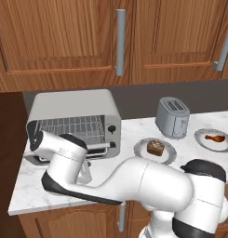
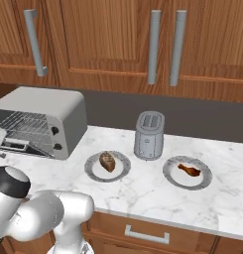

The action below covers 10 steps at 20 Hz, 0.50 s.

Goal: Open the toaster oven door. Place the bread on the bottom rack in the toaster oven and place the chicken drumstick on the top rack.

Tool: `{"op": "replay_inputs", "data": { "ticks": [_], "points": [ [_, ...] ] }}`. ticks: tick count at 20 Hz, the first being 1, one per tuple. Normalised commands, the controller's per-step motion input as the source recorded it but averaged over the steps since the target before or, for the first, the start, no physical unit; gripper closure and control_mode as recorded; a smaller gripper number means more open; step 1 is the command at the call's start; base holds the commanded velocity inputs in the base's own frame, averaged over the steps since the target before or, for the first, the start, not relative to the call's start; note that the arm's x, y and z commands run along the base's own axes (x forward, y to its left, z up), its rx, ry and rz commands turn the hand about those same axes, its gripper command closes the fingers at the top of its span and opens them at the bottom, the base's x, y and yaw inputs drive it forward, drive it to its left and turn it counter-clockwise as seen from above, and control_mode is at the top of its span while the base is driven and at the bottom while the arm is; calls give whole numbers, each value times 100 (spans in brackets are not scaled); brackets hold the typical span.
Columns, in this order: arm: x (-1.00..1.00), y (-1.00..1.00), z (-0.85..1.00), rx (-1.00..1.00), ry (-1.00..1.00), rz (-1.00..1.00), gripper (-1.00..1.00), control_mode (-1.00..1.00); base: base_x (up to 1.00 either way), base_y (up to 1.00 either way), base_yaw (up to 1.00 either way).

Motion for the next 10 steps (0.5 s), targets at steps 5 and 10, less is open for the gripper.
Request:
{"op": "replay_inputs", "data": {
  "ticks": [5, 10],
  "points": [
    [-59, 3, -100, -39, 52, 10, 100, -100, 0, 0, 0],
    [-97, -1, -100, -31, 50, 14, 100, -100, 0, 0, 0]
  ]
}}
